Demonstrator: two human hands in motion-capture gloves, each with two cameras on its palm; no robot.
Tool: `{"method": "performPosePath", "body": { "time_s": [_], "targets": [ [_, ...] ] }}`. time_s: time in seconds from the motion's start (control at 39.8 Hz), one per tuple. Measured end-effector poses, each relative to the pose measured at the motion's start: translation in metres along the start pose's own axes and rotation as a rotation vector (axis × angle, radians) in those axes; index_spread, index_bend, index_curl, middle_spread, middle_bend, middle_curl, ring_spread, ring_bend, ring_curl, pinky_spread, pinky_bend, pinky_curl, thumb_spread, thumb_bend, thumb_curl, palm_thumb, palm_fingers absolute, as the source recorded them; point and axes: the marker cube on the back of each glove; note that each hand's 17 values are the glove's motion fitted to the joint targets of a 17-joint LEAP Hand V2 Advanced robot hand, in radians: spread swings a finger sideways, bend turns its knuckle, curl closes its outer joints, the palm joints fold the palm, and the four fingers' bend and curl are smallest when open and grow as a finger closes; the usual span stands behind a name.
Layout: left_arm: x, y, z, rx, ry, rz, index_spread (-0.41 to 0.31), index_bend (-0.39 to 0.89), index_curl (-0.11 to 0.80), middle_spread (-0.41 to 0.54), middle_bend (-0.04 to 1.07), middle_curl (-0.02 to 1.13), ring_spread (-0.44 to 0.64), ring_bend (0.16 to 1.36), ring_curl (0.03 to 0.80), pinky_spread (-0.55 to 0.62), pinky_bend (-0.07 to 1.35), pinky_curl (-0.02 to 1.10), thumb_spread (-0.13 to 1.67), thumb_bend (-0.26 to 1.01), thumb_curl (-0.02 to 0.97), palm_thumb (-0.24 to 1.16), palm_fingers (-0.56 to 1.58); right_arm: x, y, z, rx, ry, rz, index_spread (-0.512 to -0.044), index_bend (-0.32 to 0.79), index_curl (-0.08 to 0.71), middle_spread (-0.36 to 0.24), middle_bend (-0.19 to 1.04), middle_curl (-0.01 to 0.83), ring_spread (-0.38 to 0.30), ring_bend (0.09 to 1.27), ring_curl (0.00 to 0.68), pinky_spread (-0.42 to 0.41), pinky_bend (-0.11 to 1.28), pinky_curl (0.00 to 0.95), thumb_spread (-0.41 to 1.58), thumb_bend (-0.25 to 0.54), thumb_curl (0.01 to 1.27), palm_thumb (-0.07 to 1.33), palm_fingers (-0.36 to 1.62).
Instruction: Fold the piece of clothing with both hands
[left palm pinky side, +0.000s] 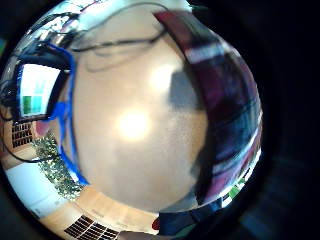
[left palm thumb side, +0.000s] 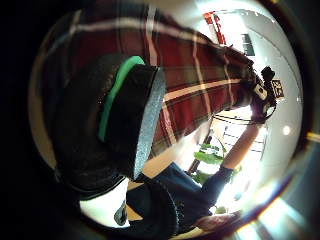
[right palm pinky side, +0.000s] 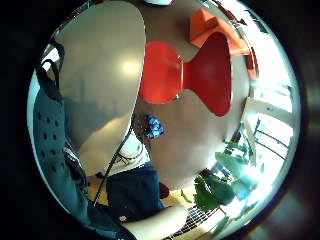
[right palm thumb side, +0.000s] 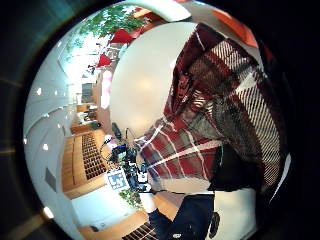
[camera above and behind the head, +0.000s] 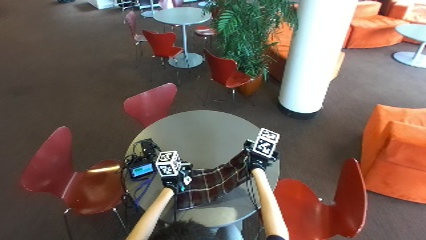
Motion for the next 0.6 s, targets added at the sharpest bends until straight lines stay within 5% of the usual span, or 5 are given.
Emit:
{"method": "performPosePath", "body": {
  "time_s": [0.1, 0.23, 0.45, 0.6],
  "targets": [
    [-0.011, 0.004, -0.031, 0.034, 0.012, -0.019, -0.101, 0.19, 0.411, 0.060, 0.16, 0.29, 0.33, 0.41, 0.319, 0.34, 0.27, 0.33, 1.27, -0.01, 0.244, 0.07, 0.26, -0.037, 0.015, -0.019, 0.020, 0.057, -0.033, -0.266, 0.12, 0.345, -0.226, 0.40, 0.556, -0.239, 0.73, 0.501, -0.333, 0.68, 0.424, 0.51, -0.033, 0.61, 0.94, 1.26],
    [-0.056, -0.029, -0.055, 0.228, 0.003, -0.011, -0.102, 0.19, 0.414, 0.054, 0.16, 0.29, 0.32, 0.41, 0.318, 0.33, 0.26, 0.33, 1.27, -0.01, 0.242, 0.07, 0.27, -0.096, 0.039, -0.023, 0.039, 0.098, -0.093, -0.265, 0.12, 0.342, -0.223, 0.41, 0.564, -0.239, 0.74, 0.505, -0.327, 0.70, 0.430, 0.47, -0.033, 0.63, 0.95, 1.24],
    [-0.117, 0.015, -0.121, 0.455, -0.001, -0.140, -0.106, 0.20, 0.421, 0.041, 0.18, 0.29, 0.29, 0.41, 0.307, 0.30, 0.22, 0.32, 1.28, 0.00, 0.240, 0.10, 0.35, -0.211, 0.085, 0.029, 0.028, 0.122, -0.254, -0.268, 0.06, 0.300, -0.226, 0.45, 0.582, -0.241, 0.78, 0.519, -0.319, 0.77, 0.452, 0.42, -0.030, 0.66, 0.97, 1.20],
    [-0.154, 0.047, -0.143, 0.514, 0.027, -0.205, -0.108, 0.20, 0.428, 0.027, 0.17, 0.30, 0.27, 0.40, 0.304, 0.29, 0.20, 0.32, 1.31, 0.00, 0.240, 0.12, 0.39, -0.272, 0.128, 0.080, -0.112, -0.017, -0.448, -0.265, 0.04, 0.257, -0.227, 0.47, 0.590, -0.238, 0.83, 0.529, -0.328, 0.81, 0.463, 0.59, -0.039, 0.63, 0.93, 1.20]
  ]
}}
